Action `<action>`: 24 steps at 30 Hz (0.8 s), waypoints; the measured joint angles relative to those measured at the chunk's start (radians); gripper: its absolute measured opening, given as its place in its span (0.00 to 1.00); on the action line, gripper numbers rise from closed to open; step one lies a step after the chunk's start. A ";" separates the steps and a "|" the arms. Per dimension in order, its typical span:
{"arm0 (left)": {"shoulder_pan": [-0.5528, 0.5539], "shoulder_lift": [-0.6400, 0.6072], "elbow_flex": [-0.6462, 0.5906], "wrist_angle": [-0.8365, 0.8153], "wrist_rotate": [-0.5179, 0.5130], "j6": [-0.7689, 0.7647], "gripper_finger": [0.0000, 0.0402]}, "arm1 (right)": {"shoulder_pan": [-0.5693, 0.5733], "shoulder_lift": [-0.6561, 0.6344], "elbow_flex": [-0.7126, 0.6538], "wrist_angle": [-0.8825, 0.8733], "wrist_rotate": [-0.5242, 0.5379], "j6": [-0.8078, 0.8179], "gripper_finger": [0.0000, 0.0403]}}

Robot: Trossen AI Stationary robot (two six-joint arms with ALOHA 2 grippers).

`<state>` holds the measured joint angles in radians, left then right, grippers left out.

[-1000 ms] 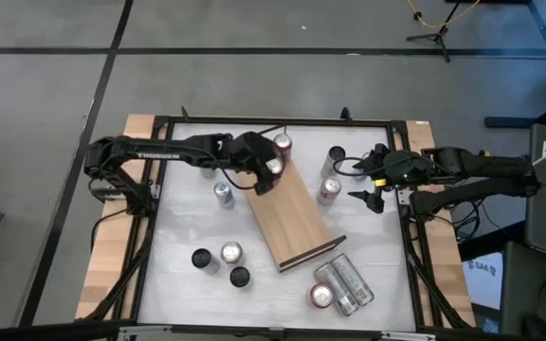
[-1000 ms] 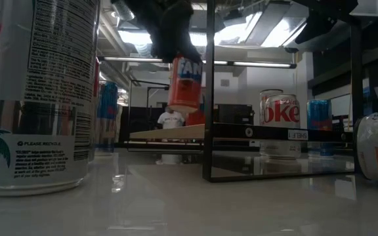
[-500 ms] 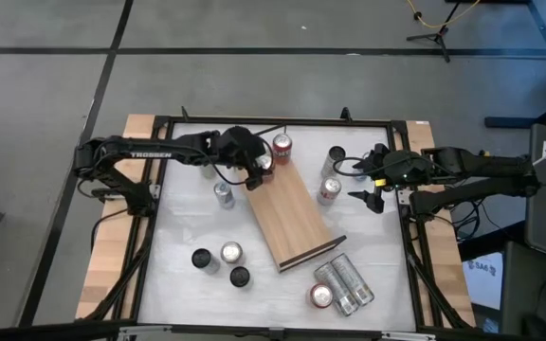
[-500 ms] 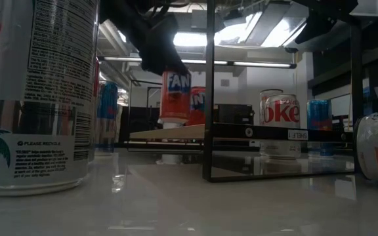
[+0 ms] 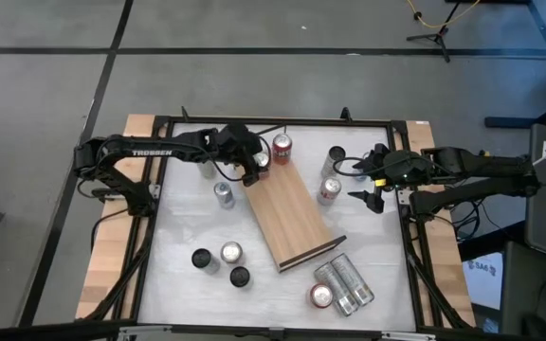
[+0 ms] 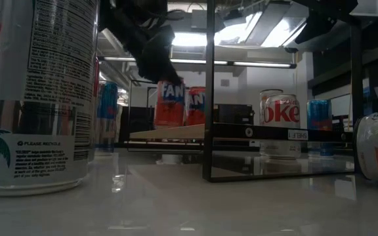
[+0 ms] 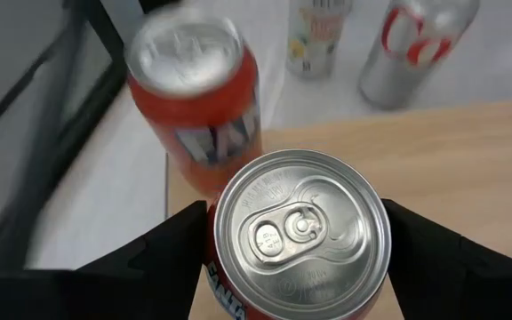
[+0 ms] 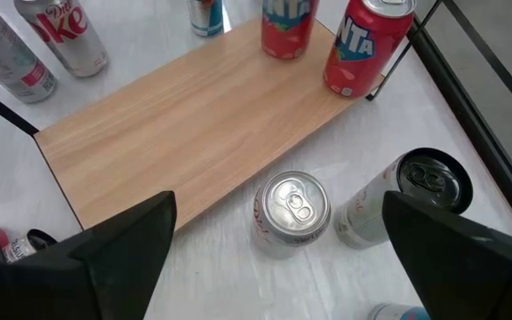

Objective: Place canned beverage on shelf
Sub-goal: Align the left orange soda can with the other orange soda can

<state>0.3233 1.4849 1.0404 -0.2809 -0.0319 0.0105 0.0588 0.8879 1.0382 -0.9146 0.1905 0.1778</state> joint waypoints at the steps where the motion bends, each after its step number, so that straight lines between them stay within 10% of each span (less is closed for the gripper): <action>1: 0.000 0.001 -0.014 0.014 0.000 -0.006 0.69 | 0.000 0.000 0.000 0.000 0.000 0.000 0.97; 24: -0.004 0.001 -0.063 0.101 -0.061 -0.038 0.79 | 0.000 0.000 0.000 0.000 0.000 0.000 0.97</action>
<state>0.3195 1.4857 0.9775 -0.1798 -0.0927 -0.0273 0.0586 0.8879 1.0382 -0.9146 0.1905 0.1778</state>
